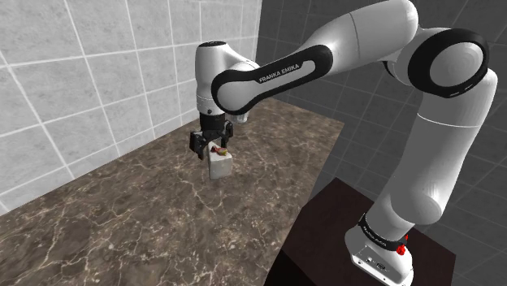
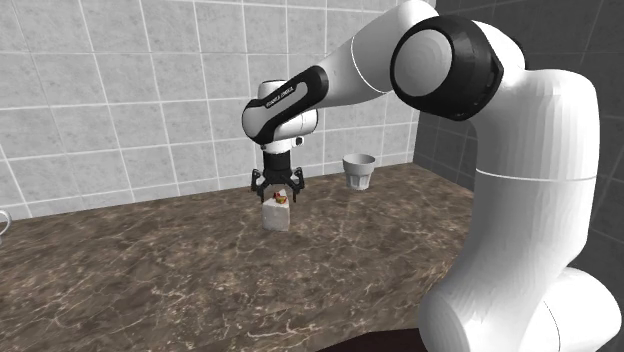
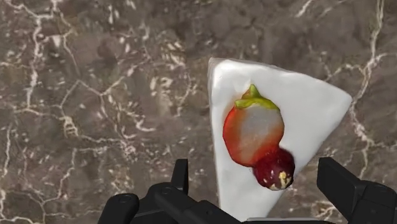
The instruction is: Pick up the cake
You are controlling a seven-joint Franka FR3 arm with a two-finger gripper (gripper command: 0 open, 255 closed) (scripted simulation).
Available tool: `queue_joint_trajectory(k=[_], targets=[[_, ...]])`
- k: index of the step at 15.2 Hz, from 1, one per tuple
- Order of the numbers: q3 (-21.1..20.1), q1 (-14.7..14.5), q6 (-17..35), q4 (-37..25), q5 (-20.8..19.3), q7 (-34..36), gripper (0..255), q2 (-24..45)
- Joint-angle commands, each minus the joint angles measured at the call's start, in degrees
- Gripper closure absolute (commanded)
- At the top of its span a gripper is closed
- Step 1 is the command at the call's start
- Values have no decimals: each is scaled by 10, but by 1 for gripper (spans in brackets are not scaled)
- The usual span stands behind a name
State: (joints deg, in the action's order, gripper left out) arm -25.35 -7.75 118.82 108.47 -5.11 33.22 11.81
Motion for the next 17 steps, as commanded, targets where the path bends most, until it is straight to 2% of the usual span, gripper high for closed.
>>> queue_joint_trajectory(k=[1,2,11,17], targets=[[1,0,6,3,-1,0,0,3],[1,0,6,3,-2,1,255,3],[1,0,6,3,-1,0,255,3],[-2,2,-36,-24,8,-6,255,-14]])
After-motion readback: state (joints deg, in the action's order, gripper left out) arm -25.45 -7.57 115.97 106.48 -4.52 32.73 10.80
